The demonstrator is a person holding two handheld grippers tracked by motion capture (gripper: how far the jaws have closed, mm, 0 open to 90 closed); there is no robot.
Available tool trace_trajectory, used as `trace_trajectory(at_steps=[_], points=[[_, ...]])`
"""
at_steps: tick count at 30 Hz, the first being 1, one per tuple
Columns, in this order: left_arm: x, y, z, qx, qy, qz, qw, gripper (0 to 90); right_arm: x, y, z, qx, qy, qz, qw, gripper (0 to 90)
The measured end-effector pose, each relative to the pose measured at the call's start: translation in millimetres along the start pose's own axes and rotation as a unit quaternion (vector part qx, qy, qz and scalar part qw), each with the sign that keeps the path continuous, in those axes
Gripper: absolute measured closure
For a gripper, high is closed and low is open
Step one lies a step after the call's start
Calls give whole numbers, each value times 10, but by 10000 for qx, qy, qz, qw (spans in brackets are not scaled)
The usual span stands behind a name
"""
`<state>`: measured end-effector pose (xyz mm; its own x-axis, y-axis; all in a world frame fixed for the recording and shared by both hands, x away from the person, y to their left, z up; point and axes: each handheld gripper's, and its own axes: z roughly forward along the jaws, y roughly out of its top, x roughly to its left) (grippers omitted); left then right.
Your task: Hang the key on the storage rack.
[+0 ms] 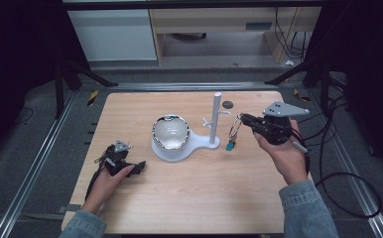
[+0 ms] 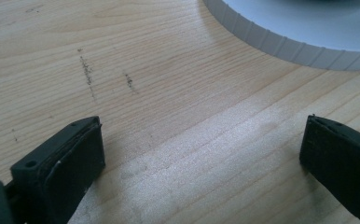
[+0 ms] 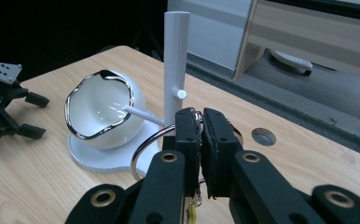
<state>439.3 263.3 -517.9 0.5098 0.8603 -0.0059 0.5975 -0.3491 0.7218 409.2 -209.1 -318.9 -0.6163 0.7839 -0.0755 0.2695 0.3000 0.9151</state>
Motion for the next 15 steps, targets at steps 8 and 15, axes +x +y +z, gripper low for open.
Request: trace_trajectory(at_steps=[8, 15], points=[[0, 0, 0, 5, -1, 1, 10000, 0, -14, 74, 16, -56, -21, -31, 10000, 859], [0, 0, 0, 4, 0, 0, 10000, 0, -9, 126, 42, -77, -24, -51, 10000, 859]])
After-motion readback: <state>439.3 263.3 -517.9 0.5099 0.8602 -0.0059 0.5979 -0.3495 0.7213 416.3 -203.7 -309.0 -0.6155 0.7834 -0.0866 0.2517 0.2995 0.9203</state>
